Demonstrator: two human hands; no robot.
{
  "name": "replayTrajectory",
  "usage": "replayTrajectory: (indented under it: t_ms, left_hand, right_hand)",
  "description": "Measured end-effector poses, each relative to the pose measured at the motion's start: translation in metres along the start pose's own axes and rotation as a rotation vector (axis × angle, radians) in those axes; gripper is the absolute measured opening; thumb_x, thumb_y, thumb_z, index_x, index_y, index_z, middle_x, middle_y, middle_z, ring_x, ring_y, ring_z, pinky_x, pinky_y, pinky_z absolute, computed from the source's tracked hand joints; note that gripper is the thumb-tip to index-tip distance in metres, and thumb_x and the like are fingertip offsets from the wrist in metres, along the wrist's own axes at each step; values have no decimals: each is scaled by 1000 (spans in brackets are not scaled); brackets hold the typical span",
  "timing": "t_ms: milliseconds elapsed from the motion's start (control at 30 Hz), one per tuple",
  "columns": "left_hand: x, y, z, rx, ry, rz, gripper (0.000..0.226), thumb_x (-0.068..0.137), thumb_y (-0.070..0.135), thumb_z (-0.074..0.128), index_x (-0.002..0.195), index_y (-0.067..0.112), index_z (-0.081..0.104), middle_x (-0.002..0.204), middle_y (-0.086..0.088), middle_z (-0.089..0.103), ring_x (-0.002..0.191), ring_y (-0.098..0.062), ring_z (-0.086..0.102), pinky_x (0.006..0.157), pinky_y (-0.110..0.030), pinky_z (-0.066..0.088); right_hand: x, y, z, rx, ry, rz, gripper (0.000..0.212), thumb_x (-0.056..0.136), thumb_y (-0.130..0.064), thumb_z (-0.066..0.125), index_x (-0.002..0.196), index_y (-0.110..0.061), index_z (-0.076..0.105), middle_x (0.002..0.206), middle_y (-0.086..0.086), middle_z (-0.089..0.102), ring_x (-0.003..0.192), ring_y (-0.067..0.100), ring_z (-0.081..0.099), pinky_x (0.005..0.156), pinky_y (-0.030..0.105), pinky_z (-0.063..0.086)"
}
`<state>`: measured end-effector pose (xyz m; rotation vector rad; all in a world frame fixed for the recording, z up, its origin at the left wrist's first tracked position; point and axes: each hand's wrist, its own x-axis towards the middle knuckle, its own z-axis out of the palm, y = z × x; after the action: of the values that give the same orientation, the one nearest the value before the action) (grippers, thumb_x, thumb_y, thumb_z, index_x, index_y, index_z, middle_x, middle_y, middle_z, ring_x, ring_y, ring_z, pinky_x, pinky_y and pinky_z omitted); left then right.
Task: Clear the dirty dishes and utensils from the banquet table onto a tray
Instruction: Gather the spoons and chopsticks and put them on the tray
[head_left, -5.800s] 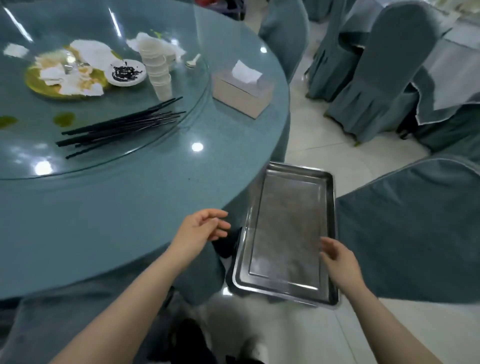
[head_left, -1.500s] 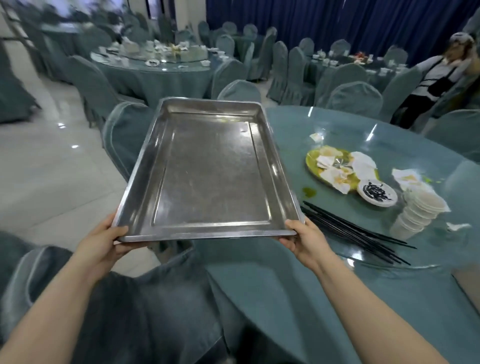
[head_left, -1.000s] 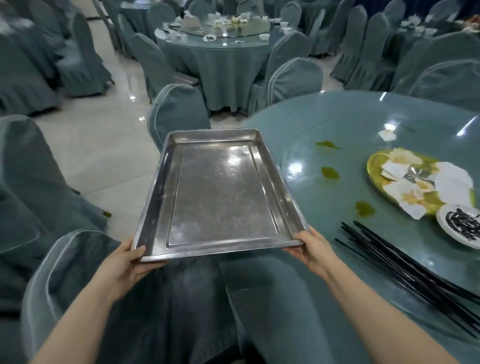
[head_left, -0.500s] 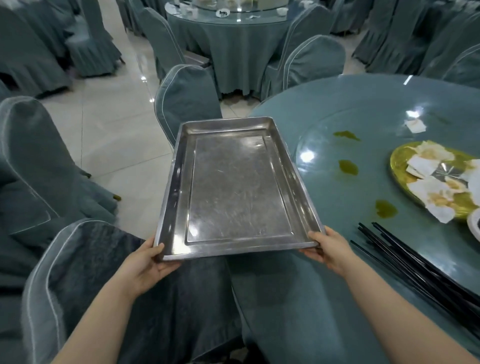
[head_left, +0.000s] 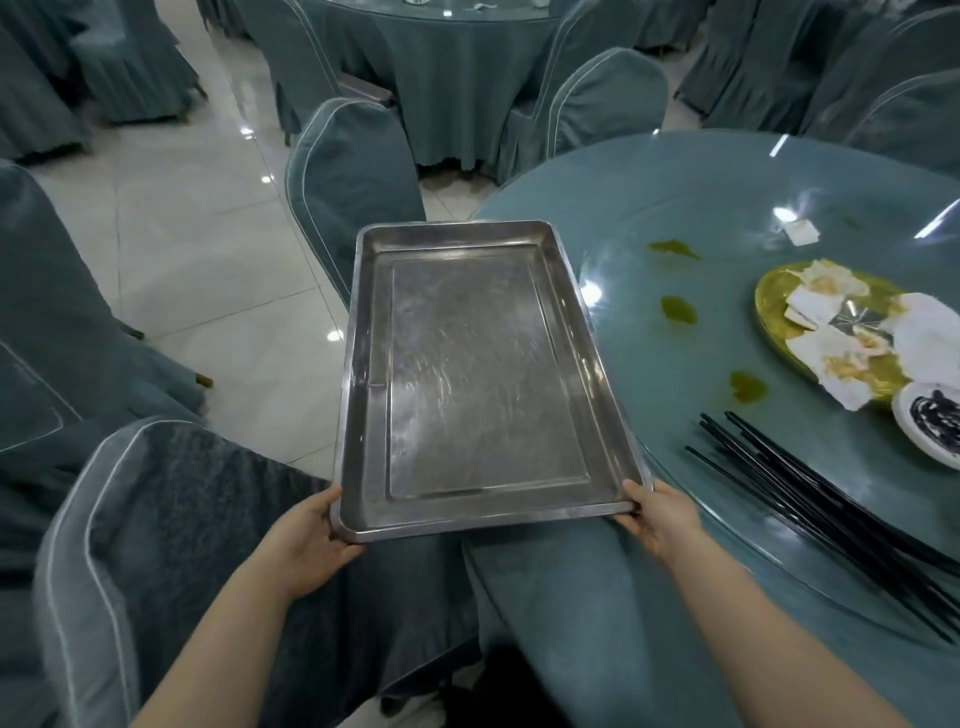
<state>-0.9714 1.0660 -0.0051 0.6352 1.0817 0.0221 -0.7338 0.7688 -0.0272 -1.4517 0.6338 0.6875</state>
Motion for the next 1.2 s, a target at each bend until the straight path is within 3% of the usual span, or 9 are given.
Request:
replayTrajectory:
  t_ms: [233,300,367,433,500,600,667,867,1200]
  left_hand:
    - [-8,-11,0,66,-11,46,31,96,24,50,121,9,59,114,-10,67,97,-22,64,74,-34,53]
    - [-11,-9,3,181,58,156,32,95,19,50,125,7,56,117,-8,67,92,-18,66,75,-30,53]
    - [-15,-4,5,431,177,318,42,93,18,53,133,7,49,138,-9,52,113,-21,57,95,-33,46]
    - [-23,5,14,626,229,491,54,94,21,52,145,13,36,147,2,42,128,-14,45,103,-30,34]
    - [-30,10,29,675,145,578,50,96,23,50,144,17,38,136,12,52,120,-3,51,100,-27,37]
    - [-38,8,51,710,36,547,51,96,28,50,145,22,38,147,7,42,133,-15,41,111,-35,31]
    - [-42,1,65,702,-21,532,51,96,29,51,145,23,37,149,7,38,135,-16,38,107,-32,30]
    - [-55,-23,109,737,-210,494,47,98,19,50,143,15,40,146,-1,44,134,-17,39,113,-35,29]
    - [-55,-59,218,775,-361,390,37,95,15,54,132,15,51,125,-4,62,122,-19,52,110,-36,33]
  right_hand:
    - [-11,15,-15,166,114,-90,26,87,5,60,113,6,56,91,17,62,70,24,61,51,26,57]
    - [-15,19,-20,179,141,-117,33,86,4,61,119,7,57,98,18,64,83,30,63,67,28,56]
    - [-20,25,-28,152,155,-143,37,86,-1,63,122,3,57,101,16,62,99,33,63,80,33,50]
    - [-27,31,-35,106,171,-178,37,87,-5,62,124,1,56,98,15,60,96,32,61,85,37,50]
    - [-35,38,-42,79,172,-221,36,88,-6,62,123,1,56,96,15,59,91,28,58,87,38,50]
    - [-49,47,-54,45,181,-283,33,89,-6,61,121,-1,57,97,13,61,90,24,57,88,35,49]
    - [-58,53,-64,6,183,-335,33,89,-6,61,122,-2,57,100,12,62,90,22,58,85,33,48]
    - [-78,58,-113,-219,311,-505,34,84,-3,67,117,-2,62,110,12,66,90,15,58,79,25,44]
    - [-59,11,-215,-658,522,-638,53,77,-13,74,127,-9,56,127,8,61,117,22,56,100,30,39]
